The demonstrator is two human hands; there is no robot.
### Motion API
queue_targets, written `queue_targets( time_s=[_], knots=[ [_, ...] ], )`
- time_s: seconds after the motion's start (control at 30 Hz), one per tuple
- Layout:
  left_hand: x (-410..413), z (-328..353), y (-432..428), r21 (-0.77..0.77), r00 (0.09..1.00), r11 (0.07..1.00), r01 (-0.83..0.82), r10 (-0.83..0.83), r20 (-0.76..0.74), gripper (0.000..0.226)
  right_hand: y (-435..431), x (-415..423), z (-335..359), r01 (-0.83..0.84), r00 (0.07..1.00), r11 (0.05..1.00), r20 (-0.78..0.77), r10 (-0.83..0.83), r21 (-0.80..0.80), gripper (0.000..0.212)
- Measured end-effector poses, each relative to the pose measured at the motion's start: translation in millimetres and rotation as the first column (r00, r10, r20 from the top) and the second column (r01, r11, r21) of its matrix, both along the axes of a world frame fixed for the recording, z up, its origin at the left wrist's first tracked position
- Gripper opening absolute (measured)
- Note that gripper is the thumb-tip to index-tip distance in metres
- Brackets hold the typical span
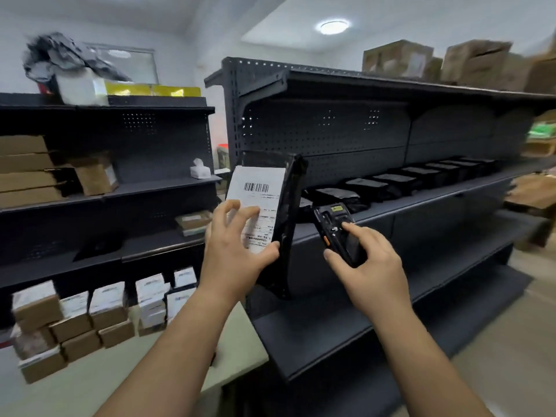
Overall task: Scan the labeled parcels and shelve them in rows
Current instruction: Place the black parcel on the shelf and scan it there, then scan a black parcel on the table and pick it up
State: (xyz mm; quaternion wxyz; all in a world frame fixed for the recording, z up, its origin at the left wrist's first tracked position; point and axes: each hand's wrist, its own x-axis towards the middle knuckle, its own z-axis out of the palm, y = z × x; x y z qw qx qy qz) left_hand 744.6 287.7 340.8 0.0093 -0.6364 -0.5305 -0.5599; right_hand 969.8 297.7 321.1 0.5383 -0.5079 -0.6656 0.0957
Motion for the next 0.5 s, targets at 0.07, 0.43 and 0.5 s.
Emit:
queue_targets(
  time_s=[0.07, 0.43, 0.5],
  knots=[
    [49, 3, 12, 0.011, 1.0, 0.999, 0.03, -0.03, -0.008, 0.054, 4, 46, 0, 0.04, 0.999, 0.999, -0.003, -0.04, 0.032, 0.056],
    [306, -17, 123, -0.006, 0.953, 0.955, 0.297, -0.296, 0.059, 0.053, 61, 289, -9, 0.259, 0.966, 0.965, -0.032, -0.258, 0.041, 0.052],
    [344, -22, 156, -0.008, 0.932, 0.933, 0.36, -0.36, 0.051, 0.054, 85, 326, -17, 0.311, 0.95, 0.949, -0.039, -0.309, 0.047, 0.053]
  ],
)
